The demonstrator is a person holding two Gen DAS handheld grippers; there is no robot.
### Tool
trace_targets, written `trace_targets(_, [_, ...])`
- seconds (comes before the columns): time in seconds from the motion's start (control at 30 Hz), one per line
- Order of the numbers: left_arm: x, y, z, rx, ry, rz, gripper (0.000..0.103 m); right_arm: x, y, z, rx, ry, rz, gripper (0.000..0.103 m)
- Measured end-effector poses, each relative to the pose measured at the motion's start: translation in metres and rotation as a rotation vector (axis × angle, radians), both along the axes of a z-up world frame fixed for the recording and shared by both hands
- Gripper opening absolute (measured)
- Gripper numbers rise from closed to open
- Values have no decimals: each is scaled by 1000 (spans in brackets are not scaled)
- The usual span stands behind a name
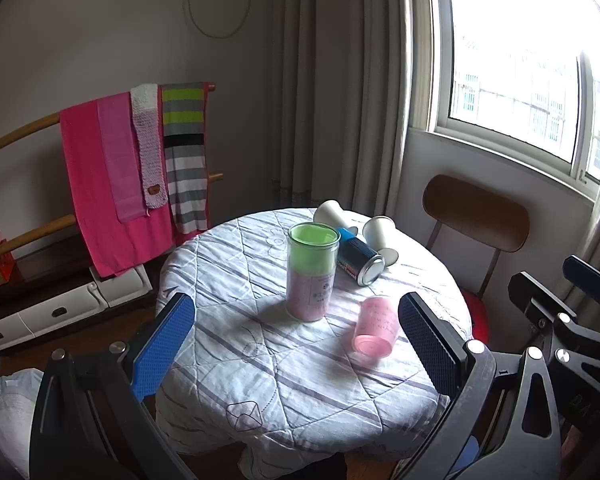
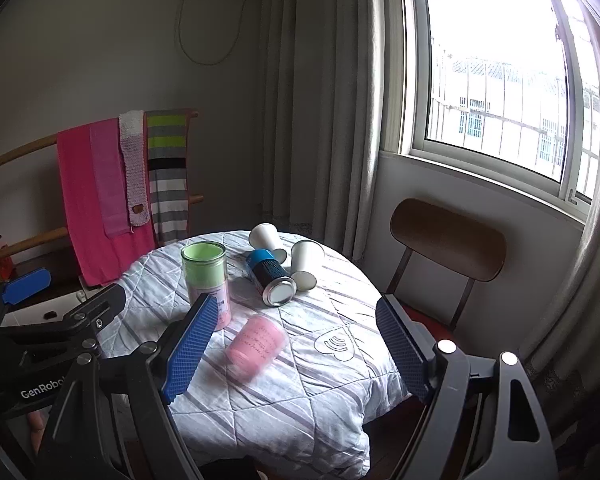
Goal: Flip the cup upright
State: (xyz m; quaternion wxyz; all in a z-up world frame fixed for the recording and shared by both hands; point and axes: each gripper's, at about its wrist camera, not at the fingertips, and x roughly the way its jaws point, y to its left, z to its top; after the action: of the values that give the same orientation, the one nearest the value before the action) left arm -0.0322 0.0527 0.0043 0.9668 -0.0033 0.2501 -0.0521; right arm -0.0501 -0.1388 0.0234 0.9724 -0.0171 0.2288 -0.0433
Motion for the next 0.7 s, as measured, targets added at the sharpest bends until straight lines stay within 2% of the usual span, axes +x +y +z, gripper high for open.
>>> trace_targets(0.7, [58, -53, -27, 63, 105, 9, 103, 56, -45, -29, 40, 84, 3, 83])
